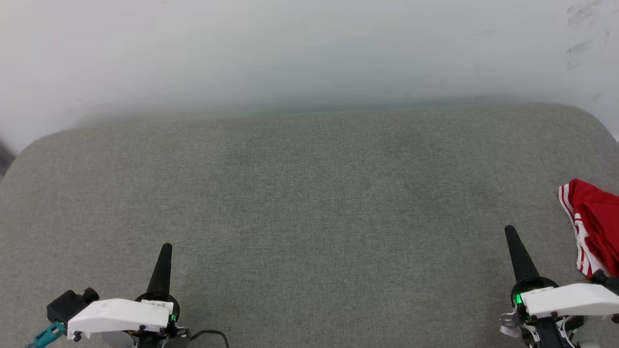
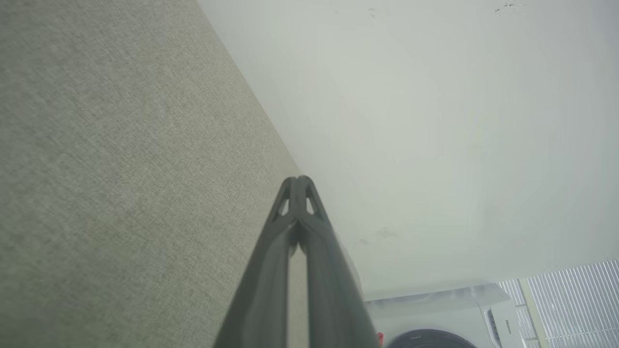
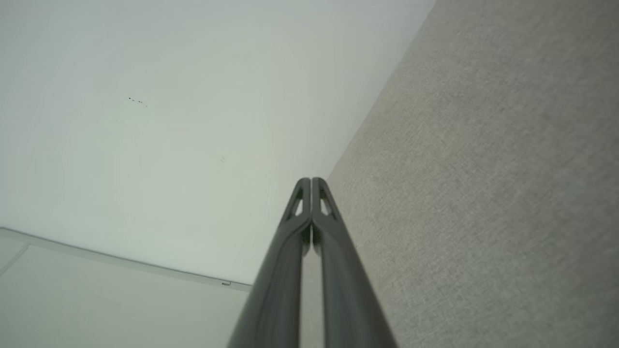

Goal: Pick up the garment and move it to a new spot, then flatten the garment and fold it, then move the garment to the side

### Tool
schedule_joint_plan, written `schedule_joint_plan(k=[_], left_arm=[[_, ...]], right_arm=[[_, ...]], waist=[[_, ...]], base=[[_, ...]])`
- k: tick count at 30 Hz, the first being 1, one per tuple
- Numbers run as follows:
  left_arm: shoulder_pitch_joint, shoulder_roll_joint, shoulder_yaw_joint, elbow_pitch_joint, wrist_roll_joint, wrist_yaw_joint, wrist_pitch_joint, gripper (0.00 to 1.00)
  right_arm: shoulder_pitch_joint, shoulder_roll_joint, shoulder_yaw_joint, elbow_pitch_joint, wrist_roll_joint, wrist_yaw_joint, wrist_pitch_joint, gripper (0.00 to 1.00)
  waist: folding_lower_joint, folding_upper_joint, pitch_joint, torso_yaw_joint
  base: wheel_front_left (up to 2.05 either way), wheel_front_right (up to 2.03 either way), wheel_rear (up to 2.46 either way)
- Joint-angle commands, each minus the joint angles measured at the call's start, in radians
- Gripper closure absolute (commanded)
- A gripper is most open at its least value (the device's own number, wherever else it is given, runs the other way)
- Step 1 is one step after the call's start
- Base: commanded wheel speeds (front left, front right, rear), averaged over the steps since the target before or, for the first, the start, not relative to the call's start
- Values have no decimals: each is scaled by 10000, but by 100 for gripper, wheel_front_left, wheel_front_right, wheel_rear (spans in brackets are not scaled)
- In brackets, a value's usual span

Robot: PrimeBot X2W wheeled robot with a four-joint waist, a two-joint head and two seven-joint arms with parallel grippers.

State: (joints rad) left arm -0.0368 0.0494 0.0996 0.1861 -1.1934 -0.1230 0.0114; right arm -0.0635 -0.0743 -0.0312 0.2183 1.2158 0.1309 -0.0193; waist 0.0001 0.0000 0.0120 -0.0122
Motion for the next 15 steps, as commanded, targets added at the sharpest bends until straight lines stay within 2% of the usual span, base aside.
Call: schedule_joint_plan(k=[1, 15], left_arm=[[-229, 14, 22, -32, -210, -39, 52, 100], [-418, 14, 71, 179, -1506, -65, 389, 100]], right_arm=[[-274, -66, -42, -45, 236, -1, 50, 100], [-329, -47, -191, 49, 1542, -2, 384, 100]], waist=[[0, 0, -2, 3], [0, 0, -26, 36]], base=[[0, 0, 0], [0, 0, 0]])
